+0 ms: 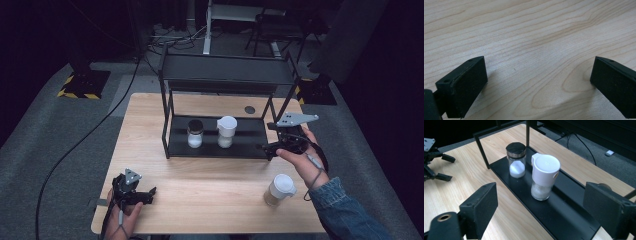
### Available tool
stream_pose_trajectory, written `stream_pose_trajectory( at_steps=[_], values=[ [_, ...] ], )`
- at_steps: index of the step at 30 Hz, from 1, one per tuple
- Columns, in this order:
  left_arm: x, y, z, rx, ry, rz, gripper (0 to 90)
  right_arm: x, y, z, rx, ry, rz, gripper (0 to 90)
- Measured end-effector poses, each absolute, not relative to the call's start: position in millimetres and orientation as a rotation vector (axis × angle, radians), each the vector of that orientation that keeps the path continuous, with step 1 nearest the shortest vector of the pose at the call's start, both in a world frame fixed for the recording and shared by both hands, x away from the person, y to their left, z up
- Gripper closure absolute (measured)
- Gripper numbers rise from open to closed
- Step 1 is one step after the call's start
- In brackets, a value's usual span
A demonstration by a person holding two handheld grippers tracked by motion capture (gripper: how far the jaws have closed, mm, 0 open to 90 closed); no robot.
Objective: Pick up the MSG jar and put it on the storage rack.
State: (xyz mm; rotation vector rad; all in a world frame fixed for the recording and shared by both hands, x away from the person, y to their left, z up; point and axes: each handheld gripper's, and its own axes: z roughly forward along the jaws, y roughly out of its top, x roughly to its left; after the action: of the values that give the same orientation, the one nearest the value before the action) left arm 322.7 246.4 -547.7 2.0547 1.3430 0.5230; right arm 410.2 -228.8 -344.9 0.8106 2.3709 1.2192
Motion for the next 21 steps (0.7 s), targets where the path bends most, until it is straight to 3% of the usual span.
stream_pose_trajectory(
  at_steps=[21],
  values=[
    [322.6,246.4,-547.7,2.054,1.344,0.523,0.5,373.9,-267.0,-343.8,0.834,2.350,1.227,12.3]
  ],
)
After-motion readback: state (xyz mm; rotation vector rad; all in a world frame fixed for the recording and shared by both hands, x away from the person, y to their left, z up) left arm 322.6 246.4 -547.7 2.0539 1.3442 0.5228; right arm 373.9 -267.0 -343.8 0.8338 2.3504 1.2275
